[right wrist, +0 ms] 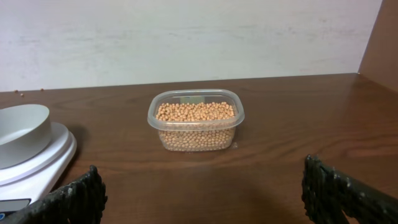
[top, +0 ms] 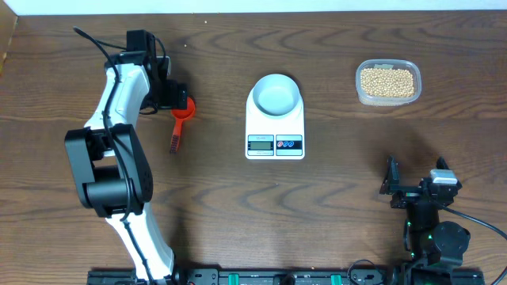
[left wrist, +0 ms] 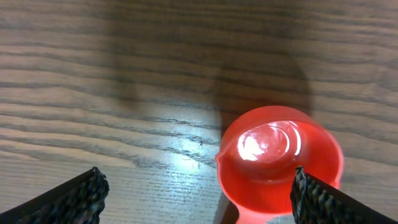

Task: Scoop item into bowl and weigh 50g on scale
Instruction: 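Lower the left gripper and close it on the red scoop's rim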

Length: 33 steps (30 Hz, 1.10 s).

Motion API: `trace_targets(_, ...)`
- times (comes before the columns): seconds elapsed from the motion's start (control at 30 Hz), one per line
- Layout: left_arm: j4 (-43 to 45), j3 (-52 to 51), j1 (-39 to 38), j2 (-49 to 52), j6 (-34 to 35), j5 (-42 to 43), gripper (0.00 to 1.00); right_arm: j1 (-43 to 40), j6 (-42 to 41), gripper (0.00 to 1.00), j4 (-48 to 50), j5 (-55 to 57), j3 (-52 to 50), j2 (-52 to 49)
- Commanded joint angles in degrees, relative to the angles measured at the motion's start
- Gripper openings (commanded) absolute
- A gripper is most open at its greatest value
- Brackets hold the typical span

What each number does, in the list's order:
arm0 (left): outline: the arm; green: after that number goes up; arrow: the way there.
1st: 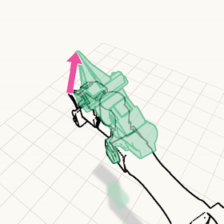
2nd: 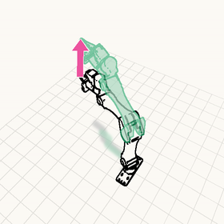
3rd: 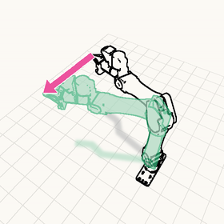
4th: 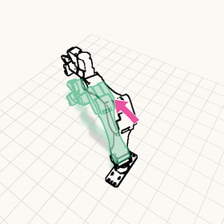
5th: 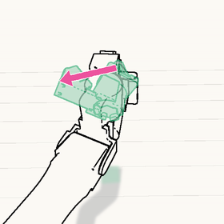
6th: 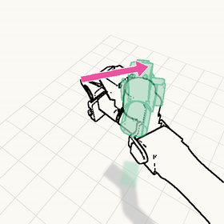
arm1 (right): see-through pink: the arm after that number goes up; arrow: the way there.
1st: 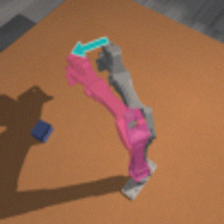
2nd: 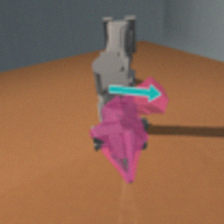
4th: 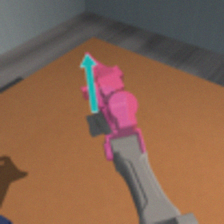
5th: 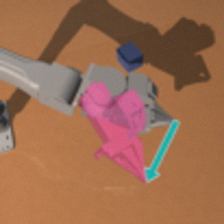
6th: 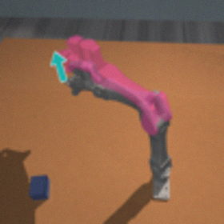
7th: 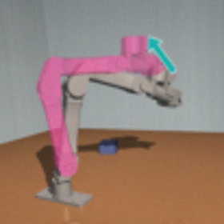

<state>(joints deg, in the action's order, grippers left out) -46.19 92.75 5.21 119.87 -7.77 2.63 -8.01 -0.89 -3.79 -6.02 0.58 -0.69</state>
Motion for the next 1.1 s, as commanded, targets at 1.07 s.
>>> trace_targets(1.07, 1.97, -2.89, 0.24, 2.62, -0.59, -0.72, 0.74, 0.39, -0.79, 0.99, -0.02, -0.35, -0.22, 0.37)
